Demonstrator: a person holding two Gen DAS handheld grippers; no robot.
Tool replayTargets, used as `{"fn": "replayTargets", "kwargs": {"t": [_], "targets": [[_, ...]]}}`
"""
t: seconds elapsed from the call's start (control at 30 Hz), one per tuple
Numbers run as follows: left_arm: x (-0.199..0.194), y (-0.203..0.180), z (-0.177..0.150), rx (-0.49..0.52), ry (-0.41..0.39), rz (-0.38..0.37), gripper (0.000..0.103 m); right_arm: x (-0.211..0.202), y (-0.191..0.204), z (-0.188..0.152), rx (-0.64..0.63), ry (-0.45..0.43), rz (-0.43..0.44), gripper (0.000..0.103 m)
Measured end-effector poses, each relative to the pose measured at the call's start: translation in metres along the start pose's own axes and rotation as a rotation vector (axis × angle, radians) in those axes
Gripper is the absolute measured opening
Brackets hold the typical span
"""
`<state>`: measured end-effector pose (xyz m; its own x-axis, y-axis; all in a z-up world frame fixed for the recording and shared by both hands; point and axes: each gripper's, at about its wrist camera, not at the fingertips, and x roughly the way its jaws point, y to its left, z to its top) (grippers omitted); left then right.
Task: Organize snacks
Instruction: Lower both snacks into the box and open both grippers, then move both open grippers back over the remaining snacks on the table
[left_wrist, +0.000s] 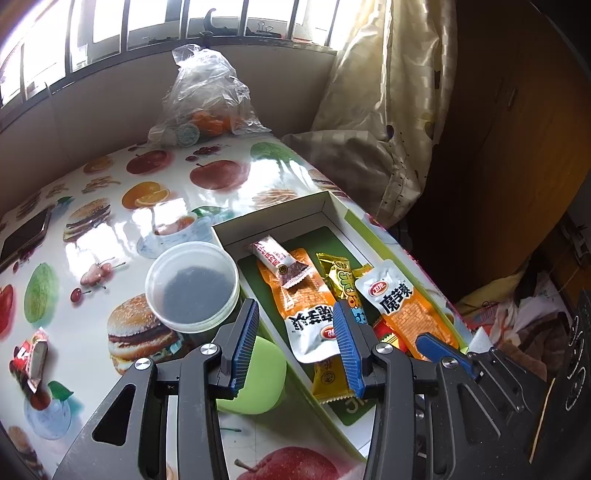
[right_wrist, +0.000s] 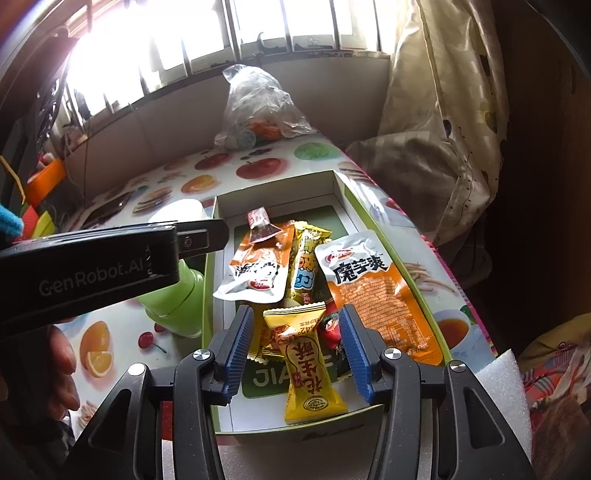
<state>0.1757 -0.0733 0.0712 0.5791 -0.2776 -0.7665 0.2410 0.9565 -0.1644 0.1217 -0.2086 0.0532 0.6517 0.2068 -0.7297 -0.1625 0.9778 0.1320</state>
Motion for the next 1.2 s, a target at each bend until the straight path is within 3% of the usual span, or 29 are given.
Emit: {"fn": "replayTargets", "kwargs": {"t": [0.5, 1.2], "targets": [[-0.036, 0.021, -0.021, -0.035, -0.044, 0.039, 0.043, -0.017, 0.022, 0.003, -0.028, -0.031, 0.011, 0.048], [-0.078, 0.114, -0.066, -0.213, -0.089, 0.162, 0.043, -0.015, 0.098, 0.01, -0.153, -0.032, 0.099, 0.048]]}}
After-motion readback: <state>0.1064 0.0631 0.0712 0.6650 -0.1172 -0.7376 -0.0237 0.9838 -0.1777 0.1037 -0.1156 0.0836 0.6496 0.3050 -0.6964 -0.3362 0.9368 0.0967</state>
